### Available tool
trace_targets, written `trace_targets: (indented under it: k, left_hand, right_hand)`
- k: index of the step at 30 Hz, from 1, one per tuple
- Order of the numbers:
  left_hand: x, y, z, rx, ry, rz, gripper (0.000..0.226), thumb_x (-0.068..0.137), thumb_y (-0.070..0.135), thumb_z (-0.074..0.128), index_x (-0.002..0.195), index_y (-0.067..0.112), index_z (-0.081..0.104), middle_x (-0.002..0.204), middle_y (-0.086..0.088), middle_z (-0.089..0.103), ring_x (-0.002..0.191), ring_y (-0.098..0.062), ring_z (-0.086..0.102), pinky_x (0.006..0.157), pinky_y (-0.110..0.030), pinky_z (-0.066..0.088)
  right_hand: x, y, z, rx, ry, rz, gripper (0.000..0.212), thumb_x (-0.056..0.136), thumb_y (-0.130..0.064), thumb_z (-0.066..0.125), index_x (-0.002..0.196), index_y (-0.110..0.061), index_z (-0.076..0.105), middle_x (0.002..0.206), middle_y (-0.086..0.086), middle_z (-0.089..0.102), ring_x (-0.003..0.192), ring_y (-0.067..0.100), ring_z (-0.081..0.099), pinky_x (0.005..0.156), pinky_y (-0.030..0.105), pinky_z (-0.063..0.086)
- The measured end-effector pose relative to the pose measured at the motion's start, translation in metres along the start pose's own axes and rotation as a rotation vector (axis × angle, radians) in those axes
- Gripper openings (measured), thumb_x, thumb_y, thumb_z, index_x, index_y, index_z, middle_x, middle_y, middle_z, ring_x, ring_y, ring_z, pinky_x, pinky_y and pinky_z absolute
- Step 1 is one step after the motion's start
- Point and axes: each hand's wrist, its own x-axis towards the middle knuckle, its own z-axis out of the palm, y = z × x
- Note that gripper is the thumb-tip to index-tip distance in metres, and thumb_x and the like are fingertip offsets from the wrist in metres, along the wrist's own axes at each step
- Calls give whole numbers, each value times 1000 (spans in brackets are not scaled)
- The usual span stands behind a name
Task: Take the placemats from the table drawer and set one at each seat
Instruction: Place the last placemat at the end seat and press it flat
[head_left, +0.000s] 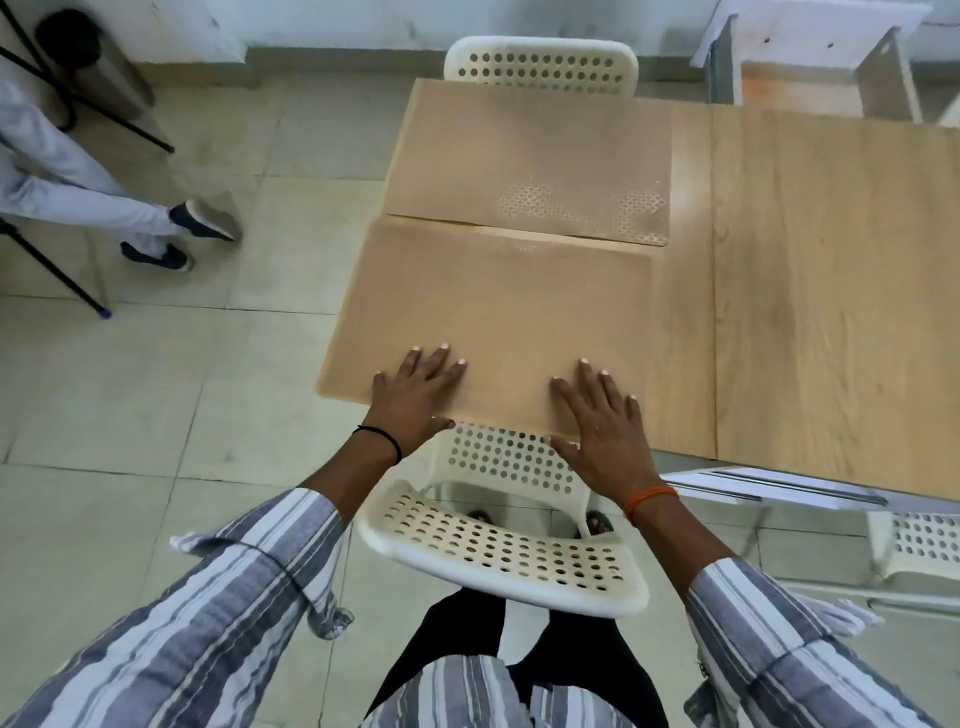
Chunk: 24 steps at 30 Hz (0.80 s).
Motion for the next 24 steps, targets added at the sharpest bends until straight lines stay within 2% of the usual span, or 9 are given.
trace_targets:
  k: [4, 18, 24]
  left_hand:
    - [1, -5, -2, -25, -10, -21, 88, 87, 47, 63, 153, 42, 6, 163, 14, -5, 151, -23, -1, 110, -61, 26]
    - [12, 3, -4, 16, -45, -23, 91, 86, 44, 66, 154, 37, 6, 164, 9, -4, 151, -27, 1, 108, -61, 30]
    - [15, 10, -5, -4, -60, -8, 93, 84, 48, 67, 154, 36, 7, 164, 9, -3, 151, -27, 0, 108, -63, 30]
  right_hand:
    - [8, -6, 0, -15, -41, 28, 78, 95, -63, 39, 156, -38, -3, 164, 1, -18, 152, 30, -11, 118, 62, 6]
    - [15, -3, -1, 14, -61, 118, 79, 89, -72, 37, 154, -44, 1, 163, 8, -19, 151, 35, -12, 117, 64, 4]
    - [14, 7, -4, 4, -68, 119, 79, 89, -72, 37, 154, -45, -1, 163, 8, -20, 151, 35, -13, 118, 63, 4]
